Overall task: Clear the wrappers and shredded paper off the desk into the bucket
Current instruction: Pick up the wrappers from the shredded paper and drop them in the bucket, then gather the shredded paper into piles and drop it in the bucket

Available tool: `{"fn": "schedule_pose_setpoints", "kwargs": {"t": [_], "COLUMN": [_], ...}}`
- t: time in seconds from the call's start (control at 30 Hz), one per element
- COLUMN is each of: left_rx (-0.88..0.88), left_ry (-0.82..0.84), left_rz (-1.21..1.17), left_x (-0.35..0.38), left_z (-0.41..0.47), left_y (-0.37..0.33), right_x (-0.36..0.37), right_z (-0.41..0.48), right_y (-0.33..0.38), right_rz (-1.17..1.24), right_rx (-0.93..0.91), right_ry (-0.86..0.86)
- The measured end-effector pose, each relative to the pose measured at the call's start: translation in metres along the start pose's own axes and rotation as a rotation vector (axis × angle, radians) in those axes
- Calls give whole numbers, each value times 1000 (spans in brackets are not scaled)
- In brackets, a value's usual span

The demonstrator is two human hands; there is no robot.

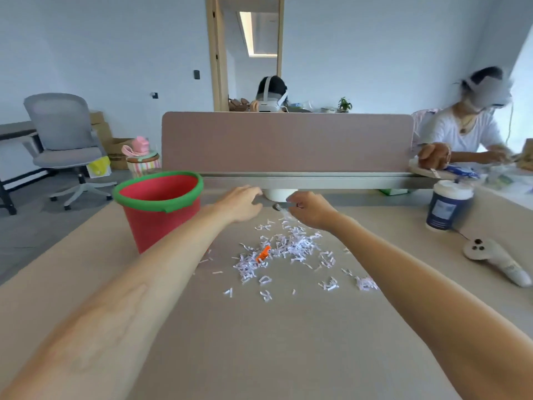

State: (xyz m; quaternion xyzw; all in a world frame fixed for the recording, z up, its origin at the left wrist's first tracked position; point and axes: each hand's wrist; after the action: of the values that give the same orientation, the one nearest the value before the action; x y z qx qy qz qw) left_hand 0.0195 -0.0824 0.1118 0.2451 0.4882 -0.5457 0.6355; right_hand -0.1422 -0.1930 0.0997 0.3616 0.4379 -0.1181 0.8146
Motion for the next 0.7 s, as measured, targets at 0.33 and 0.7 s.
{"fn": "schedule_pose_setpoints", "kwargs": {"t": [0.33,0.7], "left_rx": [-38,-112], "left_ry": [228,84], "left_rz": [-29,-173], "left_x": [129,200], "left_z": [27,96], "left_y": [-25,2], "right_x": [20,75], "right_z": [-55,23], "right_y": [-159,-185], "right_rz": [-370,-226], "right_rx": [199,-1], "right_ry": [138,122]}}
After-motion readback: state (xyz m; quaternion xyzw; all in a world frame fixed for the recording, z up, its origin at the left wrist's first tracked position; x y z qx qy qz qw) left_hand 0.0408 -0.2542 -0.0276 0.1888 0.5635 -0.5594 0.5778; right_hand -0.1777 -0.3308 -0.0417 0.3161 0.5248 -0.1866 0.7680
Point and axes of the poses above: each hand's wrist, its own z-axis towards the middle knuckle, its own x-axis out of the palm, y = z × x, and after that the axes turned 13 degrees about -y, right-handed
